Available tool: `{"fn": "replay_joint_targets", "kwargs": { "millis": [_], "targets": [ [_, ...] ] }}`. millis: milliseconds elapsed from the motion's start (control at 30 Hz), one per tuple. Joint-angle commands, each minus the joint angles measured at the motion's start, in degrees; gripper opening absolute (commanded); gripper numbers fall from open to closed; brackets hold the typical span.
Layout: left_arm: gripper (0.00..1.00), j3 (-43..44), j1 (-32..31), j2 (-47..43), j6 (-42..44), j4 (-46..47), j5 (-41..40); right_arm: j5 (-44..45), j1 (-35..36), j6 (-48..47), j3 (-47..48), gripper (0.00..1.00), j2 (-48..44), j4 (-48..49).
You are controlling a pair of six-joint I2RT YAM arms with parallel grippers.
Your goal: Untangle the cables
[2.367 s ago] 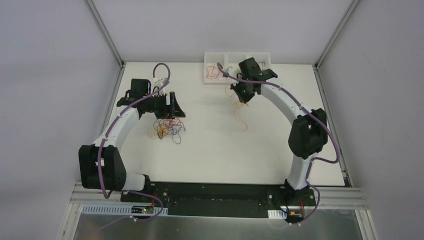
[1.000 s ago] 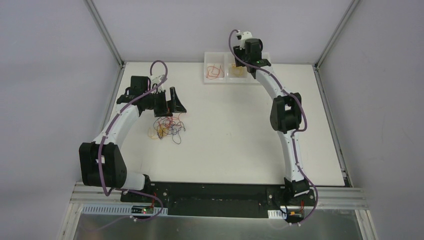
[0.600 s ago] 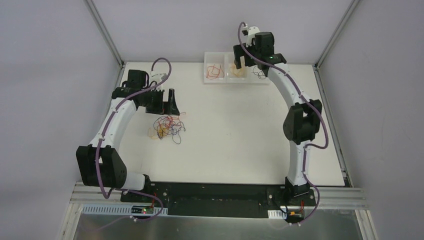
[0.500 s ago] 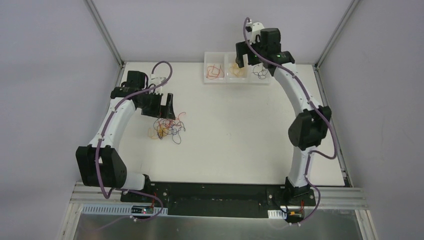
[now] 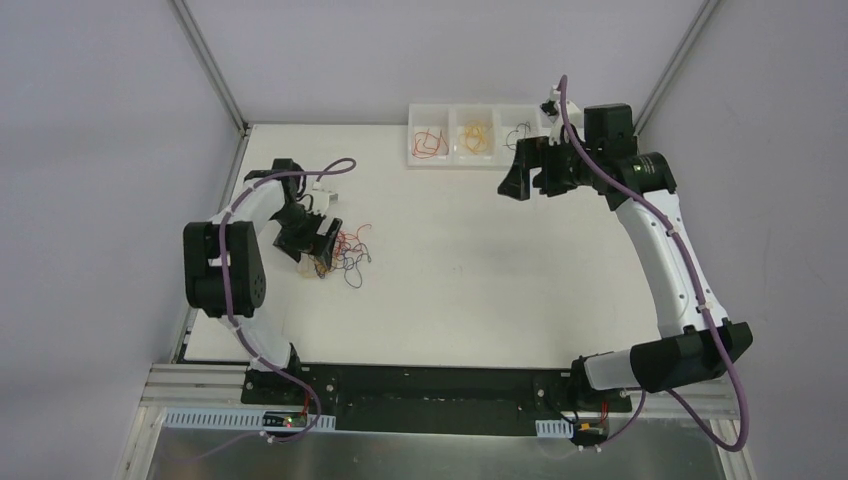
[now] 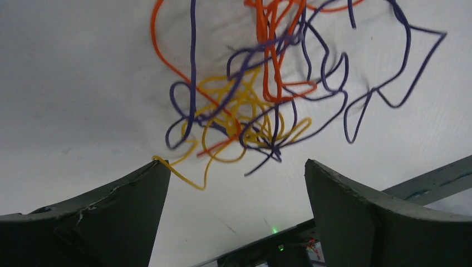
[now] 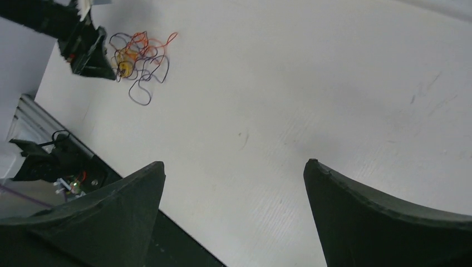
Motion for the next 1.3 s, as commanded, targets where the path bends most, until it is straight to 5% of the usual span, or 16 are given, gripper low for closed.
{"fn": "replay_joint_targets", "kwargs": {
  "millis": [0, 100, 200, 333, 400, 767, 1033, 1267],
  "targets": [
    [0.9, 4.7, -1.2, 6.4, -4.2, 1.9, 6.8, -4.9, 0.2, 4.0, -2.9, 0.99, -4.1, -6.8],
    [0.69, 5.6, -5.2, 9.4, -8.8, 2.9, 12.1, -4.8, 0.3, 4.7, -7.4, 0.99, -6.1, -5.8],
    [0.37, 4.0, -9.4, 9.1, -18.9, 6.5, 18.3, -3.8, 0.3, 6.8, -11.4, 0.99, -7.1, -5.1],
    [0.06, -4.5, -12.5, 4.2, -36.8, 21.3, 23.5, -0.4, 0.3, 14.1, -19.7, 0.98, -8.6, 1.8],
    [0.0, -6.8, -14.1, 4.0, -44.1, 28.0, 24.5, -1.4, 0.5, 17.3, -24.0, 0.97, -8.6, 7.1],
    [0.0, -7.8, -19.1, 13.5, -57.5, 36.5, 28.7, -3.1, 10.1, 24.4, -42.5, 0.88, -1.4, 35.5],
    [0.0, -8.2, -20.8, 15.8, -59.4, 38.8, 31.8, -2.9, 15.7, 30.2, -35.1, 0.73, 15.7, 42.6],
    [0.0, -7.5, -20.8, 16.2, -59.3, 39.2, 32.2, -1.9, 19.3, 38.7, -33.2, 0.65, 21.8, 47.0]
  ]
}}
